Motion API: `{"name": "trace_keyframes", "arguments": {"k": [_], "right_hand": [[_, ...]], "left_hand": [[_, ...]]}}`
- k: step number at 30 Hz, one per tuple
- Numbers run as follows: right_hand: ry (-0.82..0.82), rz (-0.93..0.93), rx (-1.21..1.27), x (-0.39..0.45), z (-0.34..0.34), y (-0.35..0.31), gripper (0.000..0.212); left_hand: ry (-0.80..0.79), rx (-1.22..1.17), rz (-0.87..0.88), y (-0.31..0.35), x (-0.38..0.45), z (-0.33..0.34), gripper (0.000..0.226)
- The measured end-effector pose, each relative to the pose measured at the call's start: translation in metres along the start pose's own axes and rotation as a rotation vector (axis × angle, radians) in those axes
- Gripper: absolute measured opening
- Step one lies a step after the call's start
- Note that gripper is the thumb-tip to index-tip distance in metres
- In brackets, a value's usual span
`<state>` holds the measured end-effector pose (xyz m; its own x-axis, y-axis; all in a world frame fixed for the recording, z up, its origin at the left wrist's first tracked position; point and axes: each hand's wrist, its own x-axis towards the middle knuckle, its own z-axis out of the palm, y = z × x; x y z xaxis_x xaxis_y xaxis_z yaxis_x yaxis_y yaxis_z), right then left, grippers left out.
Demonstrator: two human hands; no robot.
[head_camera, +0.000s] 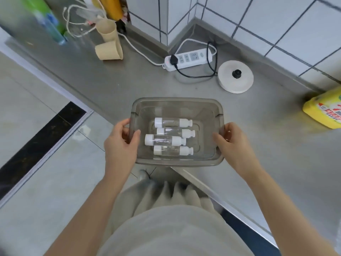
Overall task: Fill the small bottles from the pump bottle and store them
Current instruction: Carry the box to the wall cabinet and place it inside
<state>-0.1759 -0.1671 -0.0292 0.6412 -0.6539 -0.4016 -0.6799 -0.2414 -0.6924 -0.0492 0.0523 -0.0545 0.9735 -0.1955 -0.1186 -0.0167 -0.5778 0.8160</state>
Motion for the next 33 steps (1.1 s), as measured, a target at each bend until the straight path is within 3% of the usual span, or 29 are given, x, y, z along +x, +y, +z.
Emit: {"name": "trace_keyframes", "arguments": {"k": [8, 14, 20, 25, 33], "right_hand": [[-0.131, -0.149, -0.148, 0.025, 0.118, -0.113, 0.017], [-0.254, -0.285, -0.218, 0.038, 0.172, -0.164, 0.015], [-0.401, -0.446, -0.29, 0.046, 0.21, -0.203, 0.011], [-0.629, -0.627, -0.446, 0.041, 0.259, -0.229, 0.011], [-0.893, -0.795, -0.478, -0.026, 0.349, -0.264, 0.016]], "left_hand": [[0.17, 0.014, -0.086, -0.064, 0.062, -0.121, 0.033], [0.382, -0.036, -0.207, -0.089, 0.062, -0.166, 0.031], [0.586, -0.086, -0.376, -0.103, 0.035, -0.183, 0.033], [0.801, -0.101, -0.549, -0.119, -0.006, -0.195, 0.034], [1.051, -0.161, -0.763, -0.163, -0.077, -0.232, 0.034]]}}
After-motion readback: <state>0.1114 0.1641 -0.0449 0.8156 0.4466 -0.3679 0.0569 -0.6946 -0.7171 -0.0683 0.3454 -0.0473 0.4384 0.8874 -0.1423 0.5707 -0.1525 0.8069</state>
